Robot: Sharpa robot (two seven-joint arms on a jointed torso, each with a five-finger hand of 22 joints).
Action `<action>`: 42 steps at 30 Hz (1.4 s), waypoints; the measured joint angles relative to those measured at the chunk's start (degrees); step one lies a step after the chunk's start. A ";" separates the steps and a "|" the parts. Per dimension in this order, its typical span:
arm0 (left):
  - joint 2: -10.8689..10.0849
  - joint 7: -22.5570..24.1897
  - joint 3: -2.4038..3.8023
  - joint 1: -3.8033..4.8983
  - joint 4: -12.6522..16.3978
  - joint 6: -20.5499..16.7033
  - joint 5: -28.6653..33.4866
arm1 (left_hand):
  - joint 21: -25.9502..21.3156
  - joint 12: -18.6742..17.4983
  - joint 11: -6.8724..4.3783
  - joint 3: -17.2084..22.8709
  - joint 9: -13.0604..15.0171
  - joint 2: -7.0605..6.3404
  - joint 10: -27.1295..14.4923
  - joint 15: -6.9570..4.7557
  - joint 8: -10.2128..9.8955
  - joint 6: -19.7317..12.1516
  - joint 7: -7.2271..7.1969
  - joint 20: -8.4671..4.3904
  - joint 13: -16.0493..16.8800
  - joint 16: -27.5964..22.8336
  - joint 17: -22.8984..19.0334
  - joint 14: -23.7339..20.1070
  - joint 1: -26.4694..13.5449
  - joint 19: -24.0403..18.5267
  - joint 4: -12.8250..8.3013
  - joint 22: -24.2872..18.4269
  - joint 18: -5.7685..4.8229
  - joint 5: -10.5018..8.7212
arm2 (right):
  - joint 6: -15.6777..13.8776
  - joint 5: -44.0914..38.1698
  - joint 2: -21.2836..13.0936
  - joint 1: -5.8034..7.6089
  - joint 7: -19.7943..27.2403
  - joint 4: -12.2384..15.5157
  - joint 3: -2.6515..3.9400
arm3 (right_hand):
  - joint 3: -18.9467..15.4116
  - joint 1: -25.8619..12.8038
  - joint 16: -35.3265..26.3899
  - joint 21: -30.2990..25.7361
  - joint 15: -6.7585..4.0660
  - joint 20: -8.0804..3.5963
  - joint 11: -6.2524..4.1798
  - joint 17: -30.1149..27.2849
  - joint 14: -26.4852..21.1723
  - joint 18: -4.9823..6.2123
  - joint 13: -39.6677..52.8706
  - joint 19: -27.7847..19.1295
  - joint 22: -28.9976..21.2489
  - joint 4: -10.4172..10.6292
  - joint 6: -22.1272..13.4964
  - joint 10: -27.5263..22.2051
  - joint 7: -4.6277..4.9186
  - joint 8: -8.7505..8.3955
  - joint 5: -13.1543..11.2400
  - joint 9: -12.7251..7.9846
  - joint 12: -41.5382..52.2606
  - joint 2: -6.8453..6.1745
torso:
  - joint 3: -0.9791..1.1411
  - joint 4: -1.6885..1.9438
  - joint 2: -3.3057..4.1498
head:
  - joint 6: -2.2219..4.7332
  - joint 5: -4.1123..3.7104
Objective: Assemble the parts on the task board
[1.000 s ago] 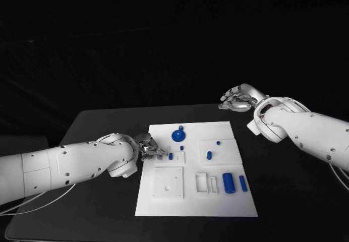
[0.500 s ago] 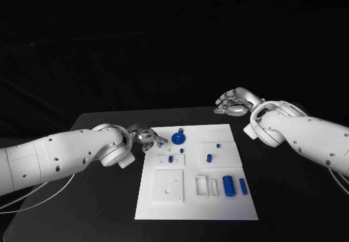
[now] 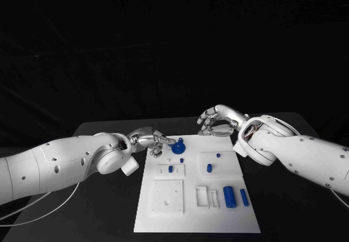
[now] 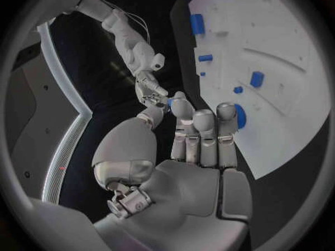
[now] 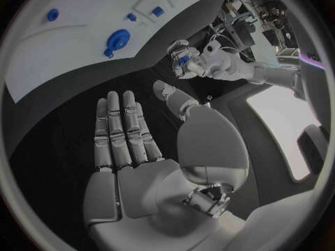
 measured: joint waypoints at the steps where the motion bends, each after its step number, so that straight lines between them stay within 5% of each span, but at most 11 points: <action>1: 0.01 0.87 0.00 0.00 0.00 1.27 0.90 | 0.00 0.00 0.08 0.00 0.00 0.05 -0.08 0.02 -0.04 -0.01 0.01 0.11 0.00 0.00 0.00 -0.03 0.05 -0.22 0.00 0.00 0.00 0.05 | 0.32 -0.61 -0.02 0.00 0.26 0.84 -0.06 | -0.23 0.00 0.72 0.41 -0.45 -0.05 -0.51 0.68 0.62 0.09 0.58 0.87 0.18 -0.23 0.13 0.71 -0.13 0.00 0.00 -0.01 0.66 0.00 | 0.00 -0.01 0.00 | 0.22 0.02; 3: 0.04 1.93 0.00 0.00 0.02 2.97 1.98 | 0.00 0.00 0.08 0.00 0.00 0.05 -0.08 0.02 -0.05 -0.01 0.01 0.11 0.00 0.00 0.07 -0.03 0.05 -0.21 0.00 0.00 0.00 0.06 | 0.73 -1.34 -0.01 -0.01 0.64 1.91 -0.15 | -0.57 0.00 2.18 1.38 -1.09 -0.24 -1.10 1.88 2.50 0.47 1.68 2.64 0.58 -0.53 0.17 2.79 -0.21 0.00 0.00 -0.04 2.17 0.00 | 0.00 -0.01 0.01 | 0.66 0.08; 5: 0.05 2.84 0.00 0.00 0.05 4.66 3.02 | -0.04 0.00 0.29 -0.31 0.01 0.50 -0.73 0.54 -0.46 -0.32 0.32 0.17 0.02 0.00 0.15 -0.55 0.51 -0.87 -0.31 0.08 0.00 0.07 | 1.09 -1.96 0.00 -0.01 1.02 2.89 -0.30 | -2.56 -0.56 7.28 4.24 -3.16 -1.20 -2.47 7.58 5.12 1.80 6.22 7.26 1.90 -1.41 0.27 5.23 -1.42 0.00 0.00 -0.10 8.00 0.56 | -0.01 -0.01 0.01 | 0.93 0.09; 7: 0.05 3.41 0.00 0.00 0.08 5.87 3.71 | -0.23 0.00 0.30 -0.32 0.01 0.57 -1.10 0.73 -0.71 -0.42 0.42 0.32 0.10 0.27 0.22 -0.75 0.57 -1.03 -0.32 0.17 0.00 0.07 | 1.27 -2.35 0.00 0.00 1.31 3.57 -0.54 | -3.47 -0.56 11.08 5.94 -4.38 -2.19 -3.13 13.50 5.11 1.80 11.49 9.57 2.85 -2.18 0.21 4.05 -2.10 0.00 0.06 -0.20 13.91 0.56 | -0.01 -0.01 0.01 | 1.08 0.10; 16: 0.02 4.55 -0.02 -0.01 0.05 9.17 5.38 | -0.23 0.00 0.49 -0.71 0.02 0.66 -1.53 1.12 -1.59 -0.82 0.82 0.42 0.23 0.49 0.37 -1.17 1.29 -1.54 -0.71 0.34 0.00 0.07 | 1.36 -3.40 -0.20 -0.20 2.87 7.08 -1.00 | -3.78 -0.90 18.46 12.38 -7.31 -5.26 -3.98 32.04 6.39 1.79 29.70 14.43 7.72 -2.50 0.45 -1.83 -2.92 0.00 1.11 -0.15 32.85 0.90 | -0.01 0.03 0.02 | 1.46 -0.06; 29: 0.20 4.77 -0.02 -0.01 0.16 11.25 5.78 | -0.23 0.00 0.50 -0.87 0.01 0.81 -1.52 1.22 -1.82 -0.82 0.82 0.42 0.30 0.55 0.42 -1.28 1.43 -1.54 -0.87 0.45 -0.01 0.03 | 1.50 -3.72 -0.28 -0.45 4.78 8.86 -1.36 | -4.81 -1.06 22.83 18.46 -8.36 -6.17 -4.18 40.07 7.06 1.78 38.08 15.34 12.46 -2.89 0.99 -3.88 -3.05 -0.60 2.00 -0.39 40.96 1.37 | -0.03 0.05 0.04 | 1.21 -0.21; 42: 0.18 4.69 -0.02 -0.01 0.16 11.73 5.51 | -0.23 0.00 0.52 -1.03 0.09 0.88 -1.53 1.37 -1.82 -0.82 0.82 0.42 0.36 0.71 0.47 -1.43 1.50 -1.53 -1.02 0.51 -0.01 0.06 | 1.86 -3.49 -0.22 -0.48 5.73 9.10 -1.40 | -2.84 -1.86 24.50 20.77 -8.68 -6.67 -4.30 41.91 7.38 1.77 40.21 15.79 12.45 -1.93 1.64 -3.97 -3.25 -0.60 0.90 -0.51 43.10 3.82 | 0.01 0.04 0.04 | 0.91 -0.10</action>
